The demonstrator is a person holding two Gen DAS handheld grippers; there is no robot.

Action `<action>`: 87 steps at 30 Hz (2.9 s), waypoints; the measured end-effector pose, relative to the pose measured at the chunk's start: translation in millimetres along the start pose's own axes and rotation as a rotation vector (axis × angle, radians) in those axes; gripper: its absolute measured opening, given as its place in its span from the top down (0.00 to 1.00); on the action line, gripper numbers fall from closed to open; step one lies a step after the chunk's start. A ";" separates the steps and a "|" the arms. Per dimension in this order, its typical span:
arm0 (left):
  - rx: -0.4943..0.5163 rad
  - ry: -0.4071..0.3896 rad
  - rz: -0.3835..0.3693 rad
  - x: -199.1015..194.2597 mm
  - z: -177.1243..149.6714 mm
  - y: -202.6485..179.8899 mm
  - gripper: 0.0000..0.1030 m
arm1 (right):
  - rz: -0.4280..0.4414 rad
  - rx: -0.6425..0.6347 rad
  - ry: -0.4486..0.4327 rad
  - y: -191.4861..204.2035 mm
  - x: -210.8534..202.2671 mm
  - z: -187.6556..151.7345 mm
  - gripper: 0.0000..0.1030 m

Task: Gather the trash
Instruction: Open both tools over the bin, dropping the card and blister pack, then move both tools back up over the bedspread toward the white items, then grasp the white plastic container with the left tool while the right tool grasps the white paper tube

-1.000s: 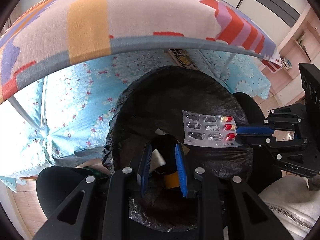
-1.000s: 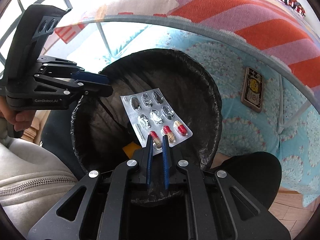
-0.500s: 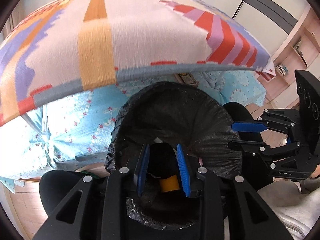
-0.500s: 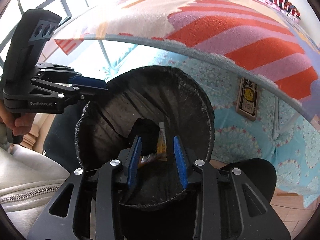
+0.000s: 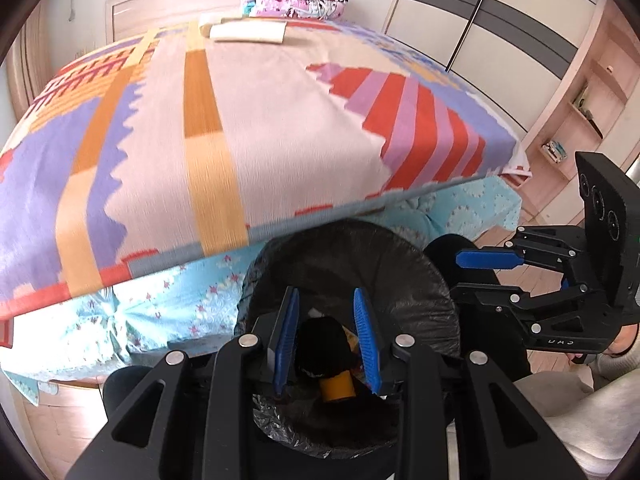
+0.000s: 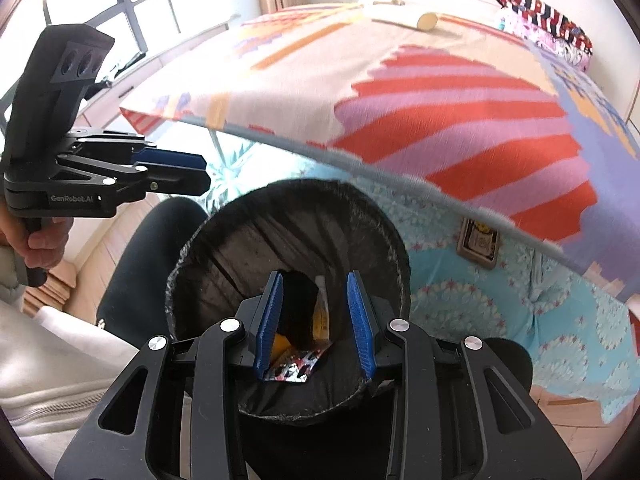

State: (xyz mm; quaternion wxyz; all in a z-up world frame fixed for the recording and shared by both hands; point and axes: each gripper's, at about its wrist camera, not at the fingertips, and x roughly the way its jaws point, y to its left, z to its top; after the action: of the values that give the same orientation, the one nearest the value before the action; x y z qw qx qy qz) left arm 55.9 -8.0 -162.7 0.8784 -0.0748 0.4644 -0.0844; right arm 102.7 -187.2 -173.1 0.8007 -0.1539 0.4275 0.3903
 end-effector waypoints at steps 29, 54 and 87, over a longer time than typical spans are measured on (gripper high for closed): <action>0.087 -0.174 0.088 -47.9 104.0 26.7 0.73 | -0.031 -0.050 -0.174 -21.9 -33.2 76.5 0.67; 0.181 -0.169 0.106 -20.2 205.5 84.4 0.42 | -0.048 -0.057 -0.234 -62.2 -3.6 162.7 0.59; 0.516 0.004 -0.077 82.6 337.8 141.0 0.36 | 0.097 0.042 -0.177 -129.2 81.7 259.8 0.54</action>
State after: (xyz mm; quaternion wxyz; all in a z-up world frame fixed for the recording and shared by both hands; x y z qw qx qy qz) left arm 392.7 129.3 -70.3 0.8636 0.1342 0.4261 -0.2337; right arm 374.1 -80.0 -97.6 0.8186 -0.0808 0.3702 0.4316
